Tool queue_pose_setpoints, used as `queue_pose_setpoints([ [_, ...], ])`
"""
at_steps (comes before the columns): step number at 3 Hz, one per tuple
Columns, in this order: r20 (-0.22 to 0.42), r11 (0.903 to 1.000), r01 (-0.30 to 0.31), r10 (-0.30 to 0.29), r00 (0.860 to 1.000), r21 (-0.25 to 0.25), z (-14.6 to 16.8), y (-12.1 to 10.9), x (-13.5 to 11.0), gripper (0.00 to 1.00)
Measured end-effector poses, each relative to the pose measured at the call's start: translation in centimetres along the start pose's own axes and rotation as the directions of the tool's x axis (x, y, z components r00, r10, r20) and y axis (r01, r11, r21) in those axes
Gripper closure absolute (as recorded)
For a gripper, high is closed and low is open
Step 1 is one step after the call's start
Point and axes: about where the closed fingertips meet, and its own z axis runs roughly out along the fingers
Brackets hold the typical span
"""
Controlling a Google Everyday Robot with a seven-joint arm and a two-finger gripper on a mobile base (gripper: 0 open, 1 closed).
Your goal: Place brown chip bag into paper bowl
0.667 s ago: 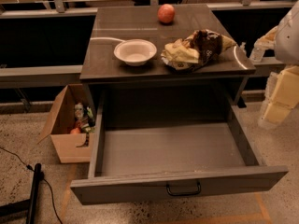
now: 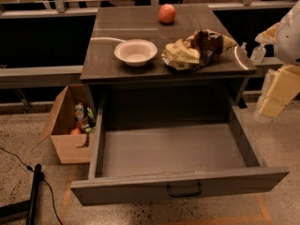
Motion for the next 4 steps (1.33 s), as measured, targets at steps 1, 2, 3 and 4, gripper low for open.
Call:
queue_pose_setpoints([
  [1,0.063,0.9937,-0.014,0.007,0.998,0.111,2.2,-3.8,0.5,0.0],
  [2,0.109,0.9759,-0.013,-0.011,0.994,0.218,5.2,-8.1,-0.1,0.0],
  [3,0.145,0.9549,-0.023,-0.021,0.989,0.296,4.7,-10.2,-1.0,0.0],
  [4,0.145,0.9548,-0.023,-0.021,0.989,0.296,4.7,-10.2,-1.1,0.0],
])
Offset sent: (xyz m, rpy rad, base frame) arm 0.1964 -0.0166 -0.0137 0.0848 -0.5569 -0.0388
